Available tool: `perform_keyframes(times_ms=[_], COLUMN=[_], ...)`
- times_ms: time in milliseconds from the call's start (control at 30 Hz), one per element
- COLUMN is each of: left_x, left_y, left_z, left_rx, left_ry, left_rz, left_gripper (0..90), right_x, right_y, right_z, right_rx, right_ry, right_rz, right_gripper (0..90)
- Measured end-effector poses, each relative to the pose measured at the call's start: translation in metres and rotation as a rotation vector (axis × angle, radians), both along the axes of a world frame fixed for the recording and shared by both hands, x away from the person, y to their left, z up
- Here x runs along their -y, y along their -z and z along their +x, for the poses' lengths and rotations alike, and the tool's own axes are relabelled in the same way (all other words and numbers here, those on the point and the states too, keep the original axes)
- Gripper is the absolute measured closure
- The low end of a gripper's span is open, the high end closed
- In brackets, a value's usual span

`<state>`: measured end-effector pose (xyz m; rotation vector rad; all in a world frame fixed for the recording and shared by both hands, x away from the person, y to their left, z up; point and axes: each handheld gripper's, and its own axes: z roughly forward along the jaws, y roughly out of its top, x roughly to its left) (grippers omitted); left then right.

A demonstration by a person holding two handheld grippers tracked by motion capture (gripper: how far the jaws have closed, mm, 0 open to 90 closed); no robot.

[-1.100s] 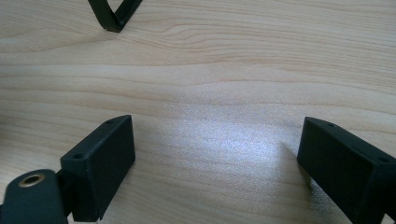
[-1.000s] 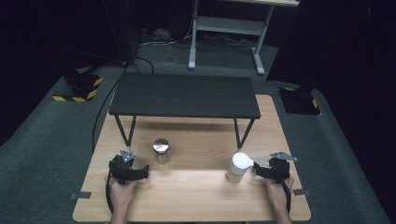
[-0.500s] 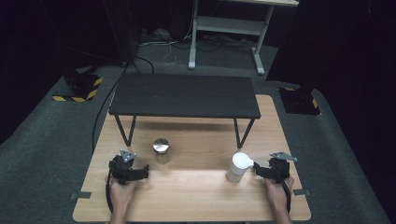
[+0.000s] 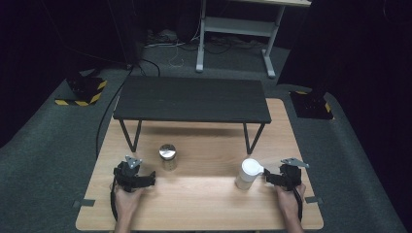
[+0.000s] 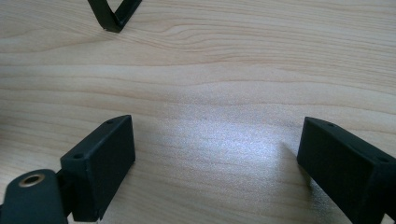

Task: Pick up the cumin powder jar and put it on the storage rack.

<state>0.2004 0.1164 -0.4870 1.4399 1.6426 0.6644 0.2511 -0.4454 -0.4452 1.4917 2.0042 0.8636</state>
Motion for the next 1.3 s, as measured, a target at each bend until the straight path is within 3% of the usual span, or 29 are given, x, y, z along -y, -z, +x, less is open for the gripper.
perform_keyframes(times_ms=[700,900,1067,1300], left_x=[0.023,0.03,0.036,0.05], left_y=[0.0,-0.003,-0.005,-0.011], left_z=[-0.003,0.002,0.007,0.016], left_rx=[0.035,0.03,0.047,0.062], left_ry=[0.092,0.127,0.134,0.161], left_rz=[-0.065,-0.052,-0.071,-0.033], left_gripper=[0.3,0.3,0.5,1.4], right_x=[0.0,0.0,0.0,0.0], right_y=[0.0,0.0,0.0,0.0], right_z=[0.0,0.0,0.0,0.0], right_rx=[0.0,0.0,0.0,0.0], right_ry=[0.0,0.0,-0.001,-0.002], right_rz=[0.0,0.0,0.0,-0.001], right_gripper=[10.5,10.5,10.5,10.5])
